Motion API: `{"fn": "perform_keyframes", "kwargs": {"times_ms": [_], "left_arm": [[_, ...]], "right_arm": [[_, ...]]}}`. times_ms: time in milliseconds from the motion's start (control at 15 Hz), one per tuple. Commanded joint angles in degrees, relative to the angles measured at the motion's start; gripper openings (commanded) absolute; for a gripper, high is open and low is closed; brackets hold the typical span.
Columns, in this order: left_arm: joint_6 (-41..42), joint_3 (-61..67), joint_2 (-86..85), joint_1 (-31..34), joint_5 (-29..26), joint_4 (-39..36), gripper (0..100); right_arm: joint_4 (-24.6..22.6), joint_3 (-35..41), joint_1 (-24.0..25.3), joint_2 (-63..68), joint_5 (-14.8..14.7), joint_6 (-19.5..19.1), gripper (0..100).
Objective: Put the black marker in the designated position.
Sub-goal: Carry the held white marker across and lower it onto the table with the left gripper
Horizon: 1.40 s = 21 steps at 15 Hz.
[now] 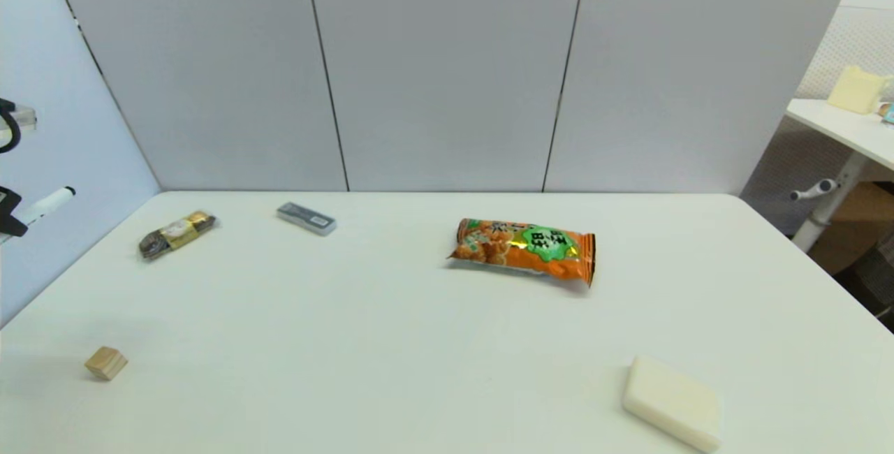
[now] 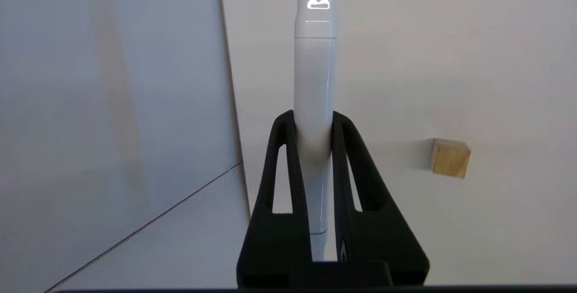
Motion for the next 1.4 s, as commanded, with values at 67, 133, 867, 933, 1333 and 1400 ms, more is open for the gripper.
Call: {"fn": "perform_keyframes", "kwargs": {"times_ms": [67, 133, 867, 933, 1333, 1400], "left_arm": [[2.3, 10.9, -3.7, 3.2, -3.3, -0.5, 0], [2.5, 14.2, -4.0, 3.1, -3.2, -3.0, 0], [-0.5, 43.5, -9.9, 3.2, -2.3, -27.7, 0], [-1.9, 44.5, -10.1, 3.2, -2.4, -27.9, 0], [-4.5, 45.7, -9.3, 3.2, -2.2, -28.7, 0], [-4.5, 45.8, -8.6, 3.1, -2.2, -30.5, 0]], "right_arm": [[0.0, 0.0, 0.0, 0.1, 0.0, 0.0, 100], [0.0, 0.0, 0.0, 0.1, 0.0, 0.0, 100], [0.0, 0.0, 0.0, 0.1, 0.0, 0.0, 100], [0.0, 0.0, 0.0, 0.1, 0.0, 0.0, 100], [0.0, 0.0, 0.0, 0.1, 0.0, 0.0, 100], [0.0, 0.0, 0.0, 0.1, 0.0, 0.0, 100]]}}
